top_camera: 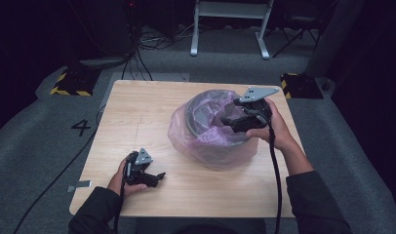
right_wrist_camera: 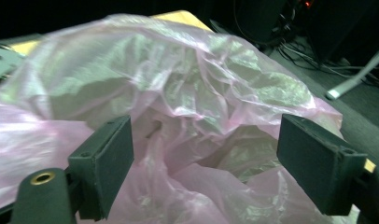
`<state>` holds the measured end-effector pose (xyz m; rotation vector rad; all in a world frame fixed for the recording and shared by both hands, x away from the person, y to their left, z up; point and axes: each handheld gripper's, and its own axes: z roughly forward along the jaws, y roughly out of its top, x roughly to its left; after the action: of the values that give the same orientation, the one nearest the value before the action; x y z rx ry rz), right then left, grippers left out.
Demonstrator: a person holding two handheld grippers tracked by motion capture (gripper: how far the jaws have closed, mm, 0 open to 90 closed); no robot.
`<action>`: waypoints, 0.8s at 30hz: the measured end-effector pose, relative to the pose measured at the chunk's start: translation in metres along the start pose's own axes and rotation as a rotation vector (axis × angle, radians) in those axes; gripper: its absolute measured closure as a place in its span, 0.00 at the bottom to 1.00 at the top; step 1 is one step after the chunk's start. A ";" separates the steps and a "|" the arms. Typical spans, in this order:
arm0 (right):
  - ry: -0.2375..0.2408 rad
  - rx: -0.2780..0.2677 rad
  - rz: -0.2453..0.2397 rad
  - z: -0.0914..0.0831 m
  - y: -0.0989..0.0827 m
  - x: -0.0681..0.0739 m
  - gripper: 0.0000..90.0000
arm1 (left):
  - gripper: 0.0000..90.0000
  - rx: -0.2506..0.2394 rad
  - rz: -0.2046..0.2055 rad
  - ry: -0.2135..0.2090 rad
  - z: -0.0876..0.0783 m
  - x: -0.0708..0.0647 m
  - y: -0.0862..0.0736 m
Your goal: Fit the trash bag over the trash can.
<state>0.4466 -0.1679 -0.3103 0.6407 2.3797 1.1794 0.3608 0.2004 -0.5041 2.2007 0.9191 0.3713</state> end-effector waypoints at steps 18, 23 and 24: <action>-0.072 -0.075 -0.008 -0.031 -0.013 0.006 0.23 | 0.15 0.000 0.000 0.000 0.000 0.000 0.000; -0.103 -0.098 -0.003 -0.041 -0.016 0.008 0.23 | 0.15 0.000 0.000 0.000 0.000 0.000 0.000; -0.108 -0.099 -0.009 -0.043 -0.017 0.009 0.23 | 0.15 0.000 0.000 0.000 0.000 0.000 0.000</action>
<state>0.4125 -0.1990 -0.3015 0.6438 2.2182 1.2194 0.3608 0.2004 -0.5041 2.2004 0.9196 0.3711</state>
